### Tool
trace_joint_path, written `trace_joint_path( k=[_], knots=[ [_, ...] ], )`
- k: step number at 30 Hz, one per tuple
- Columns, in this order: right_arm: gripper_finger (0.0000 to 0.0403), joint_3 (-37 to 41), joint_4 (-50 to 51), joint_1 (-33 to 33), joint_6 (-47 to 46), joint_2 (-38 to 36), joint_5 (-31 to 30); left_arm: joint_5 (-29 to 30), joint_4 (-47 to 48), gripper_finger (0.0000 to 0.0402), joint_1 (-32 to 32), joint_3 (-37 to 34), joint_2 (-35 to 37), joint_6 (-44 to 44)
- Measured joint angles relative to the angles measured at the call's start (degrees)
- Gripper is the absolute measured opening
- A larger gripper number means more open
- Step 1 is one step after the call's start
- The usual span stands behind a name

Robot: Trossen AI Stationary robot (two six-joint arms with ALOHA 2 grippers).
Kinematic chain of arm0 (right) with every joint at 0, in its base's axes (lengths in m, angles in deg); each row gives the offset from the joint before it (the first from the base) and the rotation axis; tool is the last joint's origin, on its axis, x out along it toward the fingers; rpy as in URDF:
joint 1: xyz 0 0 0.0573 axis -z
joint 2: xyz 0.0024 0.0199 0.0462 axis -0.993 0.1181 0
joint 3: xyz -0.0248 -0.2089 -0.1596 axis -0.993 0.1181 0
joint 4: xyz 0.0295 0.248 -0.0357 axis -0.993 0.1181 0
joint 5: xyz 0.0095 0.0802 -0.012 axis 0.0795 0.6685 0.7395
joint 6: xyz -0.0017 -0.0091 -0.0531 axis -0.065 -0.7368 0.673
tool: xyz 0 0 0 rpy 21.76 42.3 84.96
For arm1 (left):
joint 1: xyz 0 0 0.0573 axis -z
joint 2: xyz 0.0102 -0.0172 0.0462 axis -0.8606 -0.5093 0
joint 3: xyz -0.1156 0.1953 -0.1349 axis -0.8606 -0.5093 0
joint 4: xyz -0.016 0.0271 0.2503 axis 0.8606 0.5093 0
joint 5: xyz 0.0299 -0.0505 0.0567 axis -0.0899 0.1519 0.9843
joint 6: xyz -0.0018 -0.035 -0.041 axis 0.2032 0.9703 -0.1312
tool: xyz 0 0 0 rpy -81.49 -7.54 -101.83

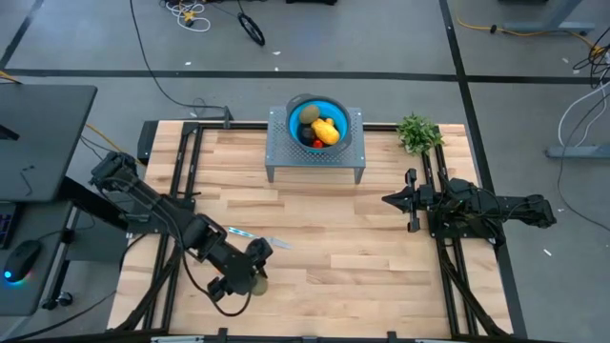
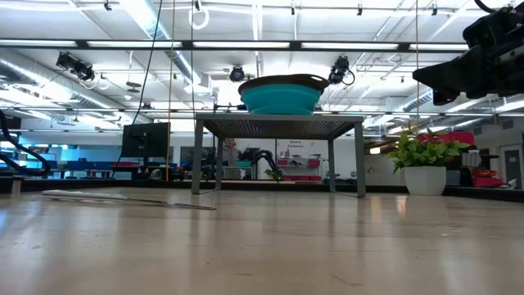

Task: Pick & Place Fruit
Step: Put the kiwi into the blue bin

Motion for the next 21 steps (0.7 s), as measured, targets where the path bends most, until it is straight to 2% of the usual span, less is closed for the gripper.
trace_joint_path(
  k=[8,21],
  knots=[
    [0.0007,0.01,0.0,0.02,0.0,0.0,0.02,-0.95,-2.93,0.025,-5.89,0.11,0.0,6.29],
    [0.0007,0.0,0.01,0.01,0.0,0.0,0.01,-0.77,-4.87,0.025,-13.23,0.11,-0.02,9.23]
  ],
)
